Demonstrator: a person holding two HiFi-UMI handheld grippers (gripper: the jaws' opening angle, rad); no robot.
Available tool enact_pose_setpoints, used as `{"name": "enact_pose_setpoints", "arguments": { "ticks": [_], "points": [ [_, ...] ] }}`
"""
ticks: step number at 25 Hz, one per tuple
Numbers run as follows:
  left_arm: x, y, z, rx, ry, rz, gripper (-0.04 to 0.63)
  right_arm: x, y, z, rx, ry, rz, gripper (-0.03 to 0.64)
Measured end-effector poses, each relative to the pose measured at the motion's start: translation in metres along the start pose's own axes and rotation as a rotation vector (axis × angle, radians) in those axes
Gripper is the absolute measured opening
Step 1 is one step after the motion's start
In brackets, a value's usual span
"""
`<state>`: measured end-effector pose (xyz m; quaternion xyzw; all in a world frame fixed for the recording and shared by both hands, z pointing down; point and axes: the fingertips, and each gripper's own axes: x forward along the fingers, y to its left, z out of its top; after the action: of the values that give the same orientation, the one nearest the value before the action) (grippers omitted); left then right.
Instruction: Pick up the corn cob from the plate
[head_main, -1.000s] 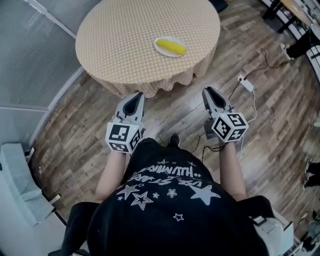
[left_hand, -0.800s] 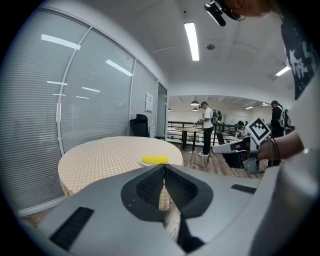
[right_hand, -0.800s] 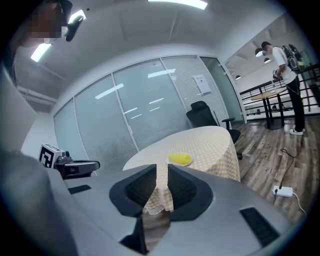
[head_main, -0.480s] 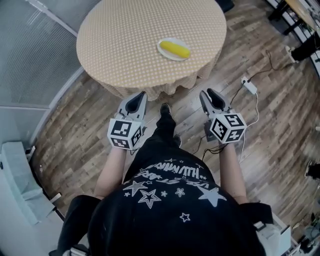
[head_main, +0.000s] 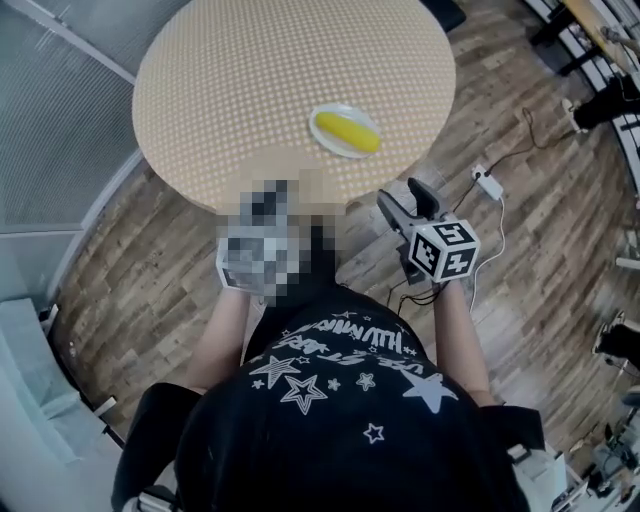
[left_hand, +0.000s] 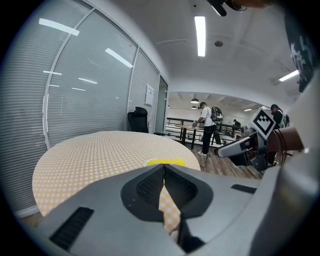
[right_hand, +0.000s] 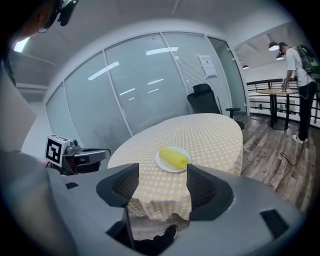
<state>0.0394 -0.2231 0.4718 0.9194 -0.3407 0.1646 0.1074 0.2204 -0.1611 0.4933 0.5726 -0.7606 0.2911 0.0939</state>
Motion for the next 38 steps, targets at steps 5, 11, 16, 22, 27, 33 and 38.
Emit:
{"name": "enact_pose_setpoints", "arguments": {
  "ticks": [5,11,16,22,27,33,38],
  "points": [
    [0.031,0.038,0.009,-0.019,0.011,0.013,0.008,0.053,-0.005,0.024,-0.086,0.092,0.021,0.273],
    [0.057,0.072,0.013,-0.046,0.024,0.004,0.008,0.110,-0.010,0.048,-0.150,0.163,0.041,0.273],
    [0.073,0.100,0.013,-0.060,0.027,-0.009,0.008,0.153,-0.007,0.039,-0.257,0.340,0.092,0.273],
    [0.088,0.121,0.014,-0.058,0.030,-0.029,0.008,0.188,-0.010,0.028,-0.412,0.476,0.093,0.273],
    [0.093,0.128,0.014,-0.079,0.026,-0.030,0.008,0.202,-0.015,0.011,-0.505,0.600,0.099,0.273],
    [0.096,0.136,0.006,-0.096,0.044,-0.039,0.008,0.213,-0.022,-0.006,-0.601,0.733,0.103,0.272],
    [0.100,0.140,0.005,-0.095,0.047,-0.032,0.008,0.218,-0.027,-0.017,-0.606,0.800,0.108,0.265]
  ]
}}
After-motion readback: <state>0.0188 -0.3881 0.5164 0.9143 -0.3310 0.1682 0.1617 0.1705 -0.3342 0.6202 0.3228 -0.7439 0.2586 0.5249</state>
